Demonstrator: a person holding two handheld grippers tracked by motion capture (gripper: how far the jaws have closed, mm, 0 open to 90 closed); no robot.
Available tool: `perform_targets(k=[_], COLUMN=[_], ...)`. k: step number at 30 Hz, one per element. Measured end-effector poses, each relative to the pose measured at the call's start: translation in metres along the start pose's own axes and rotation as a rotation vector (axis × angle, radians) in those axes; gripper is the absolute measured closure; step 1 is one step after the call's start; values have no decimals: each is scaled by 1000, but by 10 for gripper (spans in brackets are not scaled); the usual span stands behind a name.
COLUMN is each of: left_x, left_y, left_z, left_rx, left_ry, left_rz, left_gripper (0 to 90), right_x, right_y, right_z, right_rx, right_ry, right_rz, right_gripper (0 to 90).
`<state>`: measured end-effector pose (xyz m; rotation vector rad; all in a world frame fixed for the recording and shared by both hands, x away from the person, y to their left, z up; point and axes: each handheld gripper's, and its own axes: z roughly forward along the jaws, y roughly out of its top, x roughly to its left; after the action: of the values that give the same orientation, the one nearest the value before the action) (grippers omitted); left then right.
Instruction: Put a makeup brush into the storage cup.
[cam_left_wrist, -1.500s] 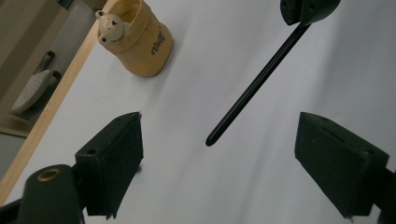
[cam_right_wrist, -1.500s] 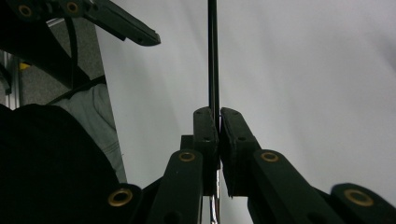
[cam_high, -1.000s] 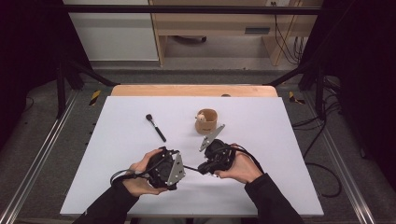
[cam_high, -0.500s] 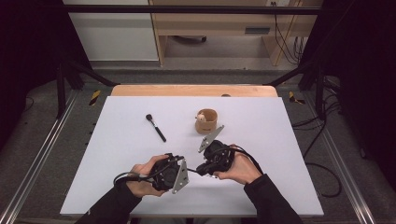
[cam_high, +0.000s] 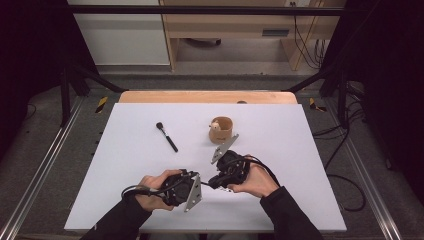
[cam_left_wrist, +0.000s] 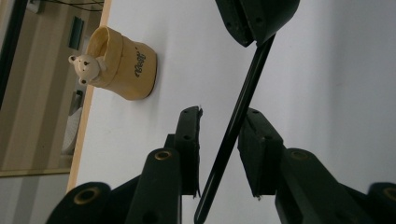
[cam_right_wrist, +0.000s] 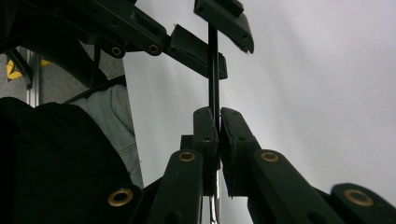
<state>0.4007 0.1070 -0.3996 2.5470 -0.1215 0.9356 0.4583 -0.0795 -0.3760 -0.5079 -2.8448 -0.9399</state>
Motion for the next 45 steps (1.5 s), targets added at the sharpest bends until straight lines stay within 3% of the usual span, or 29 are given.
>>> perform_targets(k=[5,18,29,39,45], left_x=[-1,-4,-7,-5,-2], left_y=[1,1,2,2,-2], left_z=[0,-1,0,-2,-2], left_rx=[-2,0,13,2,9], left_ry=[-5,-19,-60,-69,-83], left_rz=[20,69,118,94,41], left_gripper=[760,797,845,850,850], right_x=[0,1,1,0,-2], right_y=[0,0,0,0,-3], right_z=[0,0,1,-2,-15], right_rx=[3,4,9,-16,-132], right_ry=[2,8,10,-1,-64], right_rz=[-5,-7,-26,-41,-11], right_gripper=[859,858,852,815,680])
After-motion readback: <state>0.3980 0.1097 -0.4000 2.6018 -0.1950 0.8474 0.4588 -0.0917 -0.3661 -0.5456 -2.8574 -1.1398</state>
